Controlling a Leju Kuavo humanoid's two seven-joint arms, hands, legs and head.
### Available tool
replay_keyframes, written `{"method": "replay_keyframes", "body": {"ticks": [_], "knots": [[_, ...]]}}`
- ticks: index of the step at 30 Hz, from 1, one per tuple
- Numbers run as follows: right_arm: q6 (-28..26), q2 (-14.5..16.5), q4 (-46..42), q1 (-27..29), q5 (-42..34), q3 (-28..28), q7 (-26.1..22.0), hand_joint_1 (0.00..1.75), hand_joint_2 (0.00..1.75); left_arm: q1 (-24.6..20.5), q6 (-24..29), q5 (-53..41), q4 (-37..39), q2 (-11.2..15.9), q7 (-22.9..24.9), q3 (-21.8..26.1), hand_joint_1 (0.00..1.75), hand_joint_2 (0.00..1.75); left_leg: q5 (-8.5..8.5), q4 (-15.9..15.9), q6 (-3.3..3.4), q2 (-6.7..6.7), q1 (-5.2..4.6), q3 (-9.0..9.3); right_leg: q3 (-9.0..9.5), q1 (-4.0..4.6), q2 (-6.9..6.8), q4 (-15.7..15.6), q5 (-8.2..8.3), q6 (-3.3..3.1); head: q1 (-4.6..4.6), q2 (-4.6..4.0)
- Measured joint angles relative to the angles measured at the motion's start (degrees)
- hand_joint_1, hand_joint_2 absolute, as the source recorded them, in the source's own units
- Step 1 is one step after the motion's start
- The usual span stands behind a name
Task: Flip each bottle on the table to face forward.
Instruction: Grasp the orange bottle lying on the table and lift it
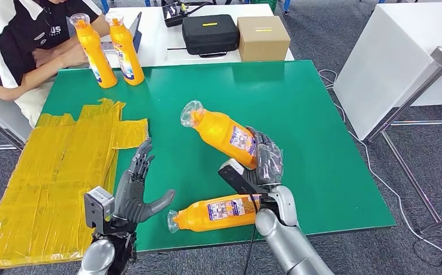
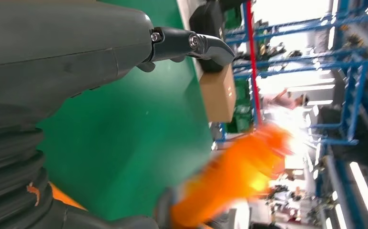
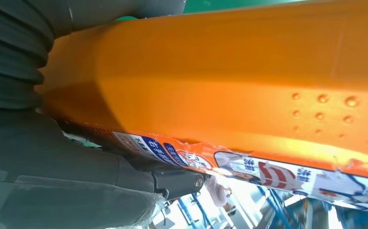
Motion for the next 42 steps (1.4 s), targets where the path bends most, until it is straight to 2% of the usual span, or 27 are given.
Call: {"method": "replay_keyframes", "body": {"ticks": [5,10,16,25,42], "knots": [[0.82,0.72,-5.62,3.22,-9.55,-0.71,-8.69,1.75,1.75,-1.61,-1.59,-0.64,2.38,-0.58,2.26,-2.07,0.0,1.75,0.0,0.0,0.0,0.01,-0.01,-0.04,-0.04,-0.01,0.01,0.0,0.0,0.0,0.0,0.0],[3.82,1.61,-8.05,4.19,-14.42,-0.22,-12.22,1.75,1.75,-3.22,-1.96,-0.69,4.44,-1.09,3.71,-3.57,0.0,1.75,0.01,0.0,0.0,0.02,0.0,-0.03,-0.03,0.0,0.01,0.0,0.01,0.0,-0.01,0.02],[4.99,2.23,-9.18,4.65,-15.19,0.26,-12.59,1.75,1.75,-4.2,-1.93,-0.7,5.79,-1.25,3.94,-4.15,0.0,1.75,0.0,0.0,0.0,0.03,0.0,-0.05,-0.04,0.01,0.01,0.01,0.01,0.0,0.0,0.01],[11.32,3.51,-9.34,4.67,-16.08,4.06,-11.68,1.75,1.75,-4.76,-1.55,0.49,6.32,-1.53,4.42,-5.76,0.0,1.75,0.01,0.0,0.0,0.03,0.01,-0.07,-0.06,0.01,0.01,0.01,0.0,0.0,0.01,0.01],[13.04,4.12,-9.34,4.65,-16.5,6.39,-11.26,1.75,1.75,-5.45,-1.35,1.13,6.68,-1.69,4.63,-6.74,0.0,1.75,0.01,0.0,0.0,0.03,0.0,-0.09,-0.06,0.01,0.01,0.01,0.0,0.0,0.0,0.0]]}}
